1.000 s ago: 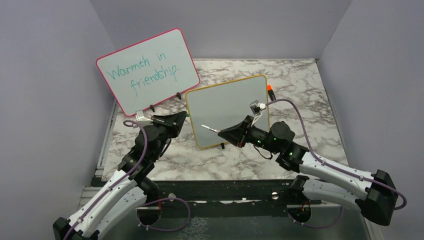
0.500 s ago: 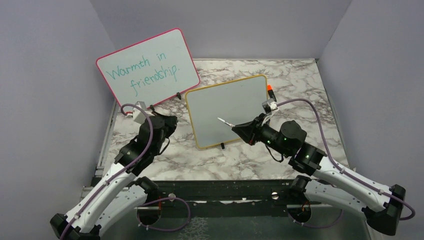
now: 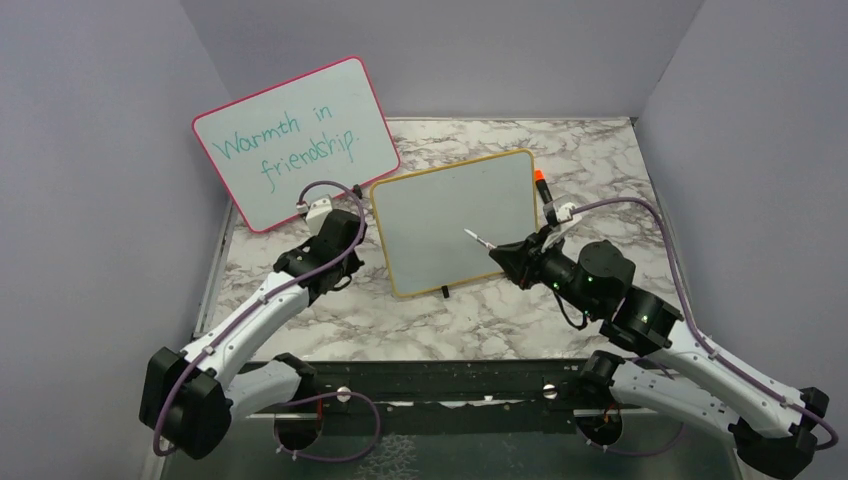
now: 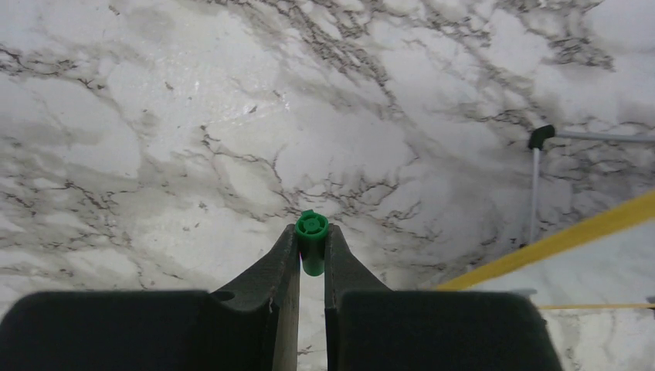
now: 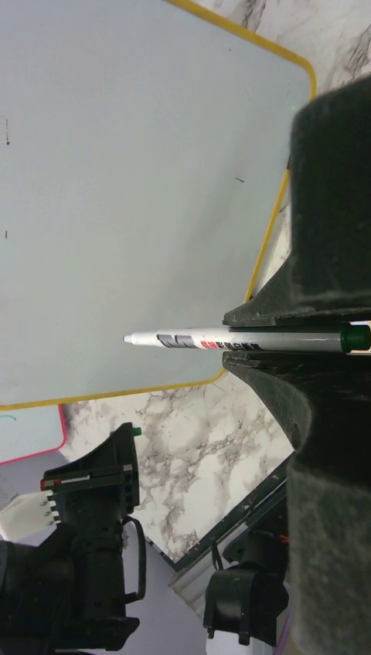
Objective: Write a sentence on the whiteboard
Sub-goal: Place the pen cap at the center of the board.
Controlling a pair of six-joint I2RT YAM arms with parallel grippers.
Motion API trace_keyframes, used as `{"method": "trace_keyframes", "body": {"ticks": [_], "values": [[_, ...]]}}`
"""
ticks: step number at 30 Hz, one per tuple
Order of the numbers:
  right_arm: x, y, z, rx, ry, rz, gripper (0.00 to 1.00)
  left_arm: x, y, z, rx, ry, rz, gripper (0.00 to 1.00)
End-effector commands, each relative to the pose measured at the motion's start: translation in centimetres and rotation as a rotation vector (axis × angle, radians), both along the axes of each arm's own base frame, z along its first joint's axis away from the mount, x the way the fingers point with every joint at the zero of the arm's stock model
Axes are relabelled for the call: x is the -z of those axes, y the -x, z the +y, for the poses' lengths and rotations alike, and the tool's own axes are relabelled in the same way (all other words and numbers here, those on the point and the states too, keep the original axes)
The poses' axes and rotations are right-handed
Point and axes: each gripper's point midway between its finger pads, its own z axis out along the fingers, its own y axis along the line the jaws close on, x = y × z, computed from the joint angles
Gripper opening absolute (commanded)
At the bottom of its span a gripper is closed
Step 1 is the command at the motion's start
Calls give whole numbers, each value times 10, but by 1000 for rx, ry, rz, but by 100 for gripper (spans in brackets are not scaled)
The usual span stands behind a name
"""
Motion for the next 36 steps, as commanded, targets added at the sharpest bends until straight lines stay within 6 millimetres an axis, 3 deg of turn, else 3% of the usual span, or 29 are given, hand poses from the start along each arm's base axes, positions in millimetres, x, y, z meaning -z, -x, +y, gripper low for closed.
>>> {"method": "trace_keyframes", "body": {"ticks": [1, 16, 21, 25, 27, 36], "values": [[-11, 1, -18, 41, 46, -46, 0, 8, -6, 9, 68, -24, 87, 0], [-15, 5, -29, 43, 64, -80, 0, 74, -31, 41, 185, -27, 393, 0], [-17, 6, -27, 34, 70, -76, 0, 88, -37, 45, 203, -48, 439, 0], [-19, 5, -26, 31, 80, -75, 0, 87, -39, 47, 204, -56, 436, 0], [-20, 5, -25, 30, 86, -70, 0, 87, -38, 48, 206, -58, 430, 5], [-20, 4, -14, -1, 92, -39, 0, 78, -35, 49, 222, -67, 387, 49]]}}
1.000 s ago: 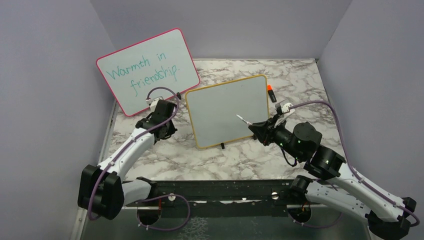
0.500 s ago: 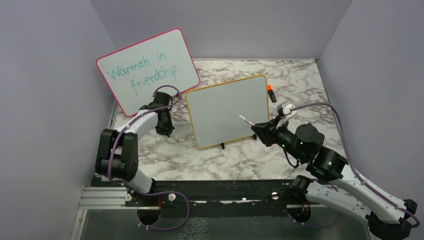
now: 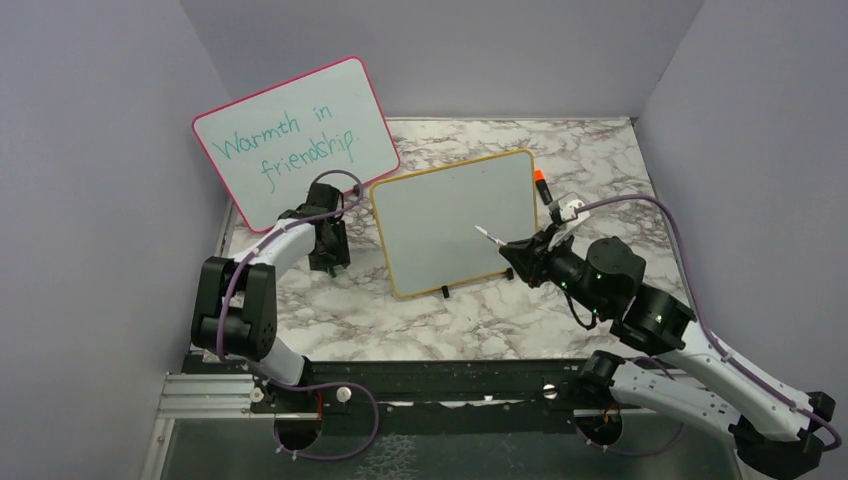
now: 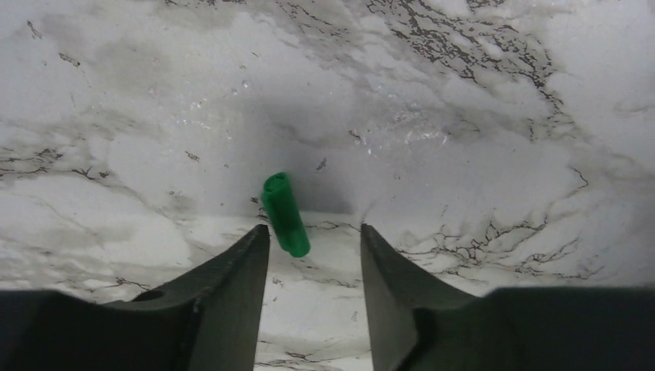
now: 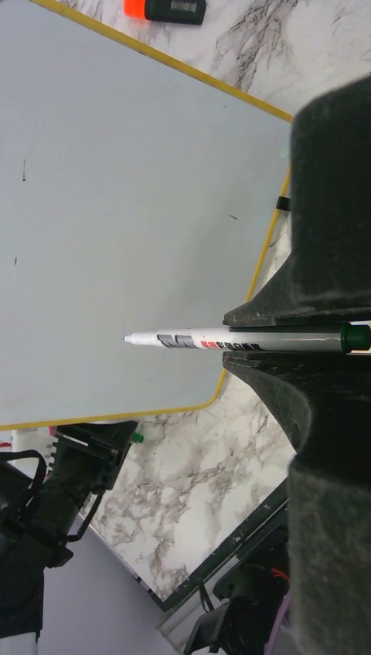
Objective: Write a sentence on the whiteboard
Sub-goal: Place the pen cap at the center of the board.
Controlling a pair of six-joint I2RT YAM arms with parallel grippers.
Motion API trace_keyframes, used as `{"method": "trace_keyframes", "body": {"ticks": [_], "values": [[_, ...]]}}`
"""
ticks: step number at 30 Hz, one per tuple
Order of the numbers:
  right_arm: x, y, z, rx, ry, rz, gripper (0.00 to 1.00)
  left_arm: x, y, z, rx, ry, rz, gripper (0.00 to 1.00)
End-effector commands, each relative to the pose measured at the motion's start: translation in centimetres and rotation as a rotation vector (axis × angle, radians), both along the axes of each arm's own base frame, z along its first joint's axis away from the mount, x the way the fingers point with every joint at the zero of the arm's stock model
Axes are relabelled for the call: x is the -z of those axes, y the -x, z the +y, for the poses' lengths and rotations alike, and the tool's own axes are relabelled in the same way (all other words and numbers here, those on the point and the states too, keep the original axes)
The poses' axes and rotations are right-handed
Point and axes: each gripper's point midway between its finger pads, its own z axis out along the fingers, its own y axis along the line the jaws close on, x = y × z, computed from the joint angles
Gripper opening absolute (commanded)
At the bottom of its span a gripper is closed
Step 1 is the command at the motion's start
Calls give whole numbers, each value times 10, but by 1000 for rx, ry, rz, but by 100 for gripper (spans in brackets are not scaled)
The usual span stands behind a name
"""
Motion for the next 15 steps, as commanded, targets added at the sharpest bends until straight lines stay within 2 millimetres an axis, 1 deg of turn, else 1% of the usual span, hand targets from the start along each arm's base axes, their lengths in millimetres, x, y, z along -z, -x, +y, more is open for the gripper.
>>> {"method": "trace_keyframes", "body": {"ticks": [1, 4, 7, 12, 15], "values": [[-9, 4, 6, -36, -2, 10, 0, -20, -5, -1, 19, 21, -78, 54], [-12, 5, 9, -51, 3, 17, 1, -35, -7, 1, 14, 20, -132, 69], [-15, 5, 11, -59, 14, 22, 0, -55, -10, 2, 10, 21, -203, 78], [-18, 4, 13, -60, 24, 39, 0, -88, -16, -2, 28, 53, -314, 89], [-15, 2, 14, -50, 36, 49, 0, -108, -21, -6, 49, 84, -397, 95]]}}
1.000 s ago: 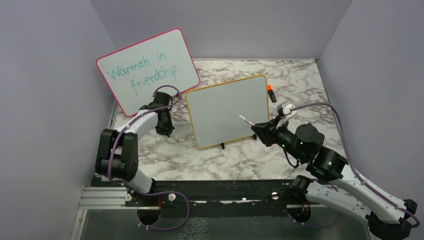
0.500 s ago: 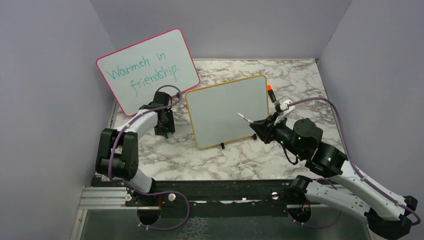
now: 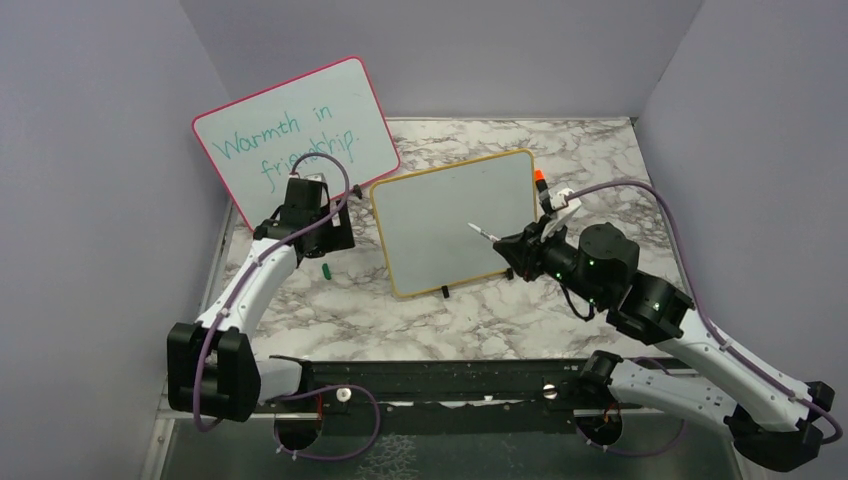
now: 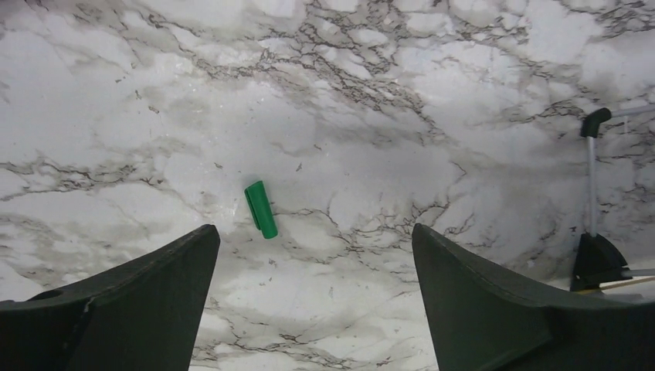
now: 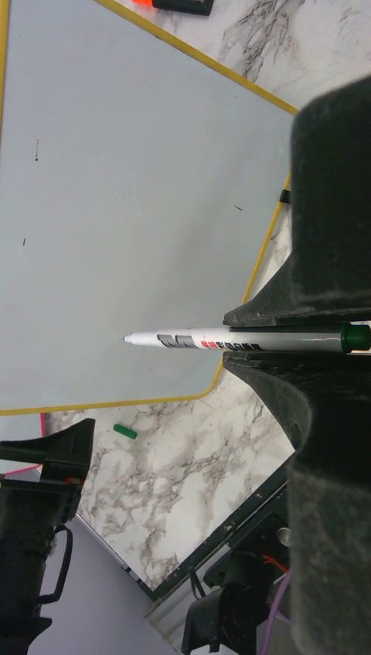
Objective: Write a sentence on the whiteboard
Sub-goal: Place the pen cap at the center of the board.
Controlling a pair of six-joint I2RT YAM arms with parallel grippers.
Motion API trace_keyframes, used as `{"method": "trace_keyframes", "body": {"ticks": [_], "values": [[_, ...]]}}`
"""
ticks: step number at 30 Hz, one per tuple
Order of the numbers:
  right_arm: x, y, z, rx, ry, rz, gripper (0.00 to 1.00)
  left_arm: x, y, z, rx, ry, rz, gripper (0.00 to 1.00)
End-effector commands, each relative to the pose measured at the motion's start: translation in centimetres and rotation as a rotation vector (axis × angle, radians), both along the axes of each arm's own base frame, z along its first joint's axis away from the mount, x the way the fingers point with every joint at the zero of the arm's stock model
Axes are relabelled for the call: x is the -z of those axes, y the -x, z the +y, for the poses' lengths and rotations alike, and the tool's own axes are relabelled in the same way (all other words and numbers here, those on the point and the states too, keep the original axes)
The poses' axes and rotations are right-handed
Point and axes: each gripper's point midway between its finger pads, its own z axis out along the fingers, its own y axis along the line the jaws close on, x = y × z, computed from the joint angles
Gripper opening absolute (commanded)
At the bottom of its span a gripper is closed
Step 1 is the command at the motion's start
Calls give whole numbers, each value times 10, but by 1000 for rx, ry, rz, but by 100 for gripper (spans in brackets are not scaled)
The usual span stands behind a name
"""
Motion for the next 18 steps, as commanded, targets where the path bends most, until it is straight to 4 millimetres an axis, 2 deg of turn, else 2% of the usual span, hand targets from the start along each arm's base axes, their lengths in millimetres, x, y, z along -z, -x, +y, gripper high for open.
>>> {"method": "trace_keyframes", "body": {"ticks": [1, 12, 15, 18], "values": [[-2, 3, 2, -16, 17, 22, 0, -37, -13, -7, 41, 49, -151, 98], [6, -7, -2, 22, 107, 31, 1, -142, -31, -57, 332, 221, -530, 99], [4, -11, -7, 53, 119, 17, 1, -165, -35, -72, 418, 261, -604, 99], [1, -15, -12, 87, 121, 3, 0, -180, -38, -87, 499, 313, -643, 99]]}}
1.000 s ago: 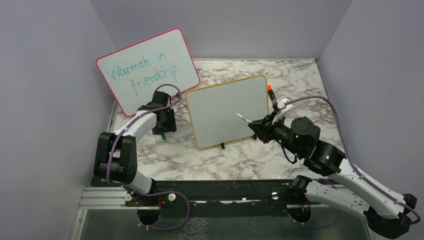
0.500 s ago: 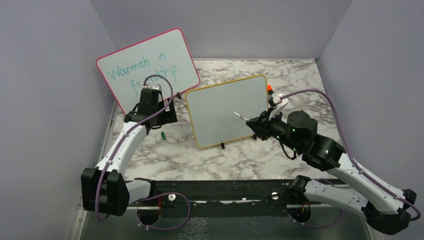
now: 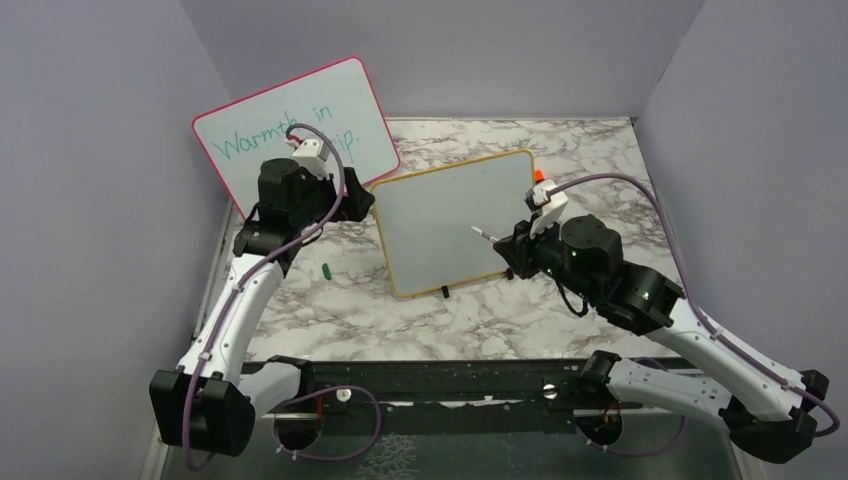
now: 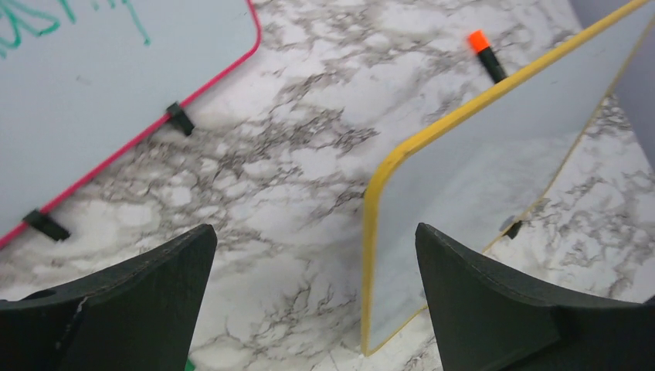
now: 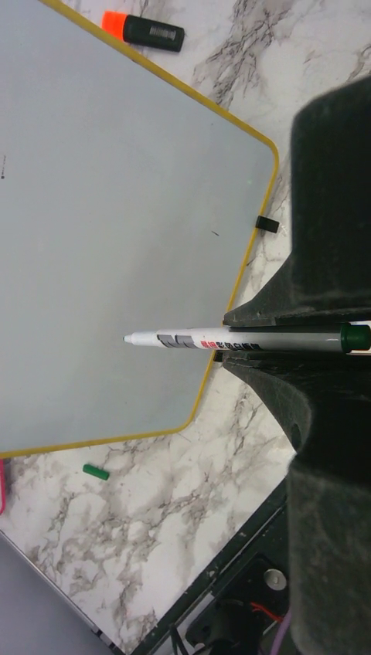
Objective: Write a sentence on the whiteboard
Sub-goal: Place the pen cap at the center of the board, then write a sentence on the whiteboard.
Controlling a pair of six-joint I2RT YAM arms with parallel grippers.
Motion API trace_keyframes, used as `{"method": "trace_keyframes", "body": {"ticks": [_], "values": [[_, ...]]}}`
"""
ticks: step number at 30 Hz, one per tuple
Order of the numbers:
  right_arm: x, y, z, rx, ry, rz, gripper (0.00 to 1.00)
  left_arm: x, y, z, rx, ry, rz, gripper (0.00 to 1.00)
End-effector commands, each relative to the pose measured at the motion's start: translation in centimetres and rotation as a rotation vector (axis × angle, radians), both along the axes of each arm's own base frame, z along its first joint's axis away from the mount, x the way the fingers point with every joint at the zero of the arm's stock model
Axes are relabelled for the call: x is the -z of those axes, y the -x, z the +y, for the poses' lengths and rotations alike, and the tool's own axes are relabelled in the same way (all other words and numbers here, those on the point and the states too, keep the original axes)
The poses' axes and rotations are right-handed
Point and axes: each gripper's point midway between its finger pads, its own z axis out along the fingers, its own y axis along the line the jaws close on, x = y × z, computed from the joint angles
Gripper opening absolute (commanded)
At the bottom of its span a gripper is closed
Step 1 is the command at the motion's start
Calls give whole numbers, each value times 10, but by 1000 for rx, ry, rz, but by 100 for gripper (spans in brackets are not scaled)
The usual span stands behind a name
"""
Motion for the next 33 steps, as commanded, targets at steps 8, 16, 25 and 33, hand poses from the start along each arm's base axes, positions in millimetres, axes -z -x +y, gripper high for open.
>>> {"method": "trace_keyframes", "body": {"ticks": [8, 16, 25, 33], "values": [[-23, -12, -15, 77, 14, -101, 0, -59, -21, -49, 307, 103, -190, 96], [-16, -11, 0, -16, 44, -133, 1, -57, -22, -66, 499, 162, -186, 79], [-13, -14, 12, -63, 50, -156, 0, -38, -17, -75, 644, 229, -137, 57], [-13, -17, 25, -103, 55, -164, 0, -35, -13, -78, 704, 281, -125, 27]]}}
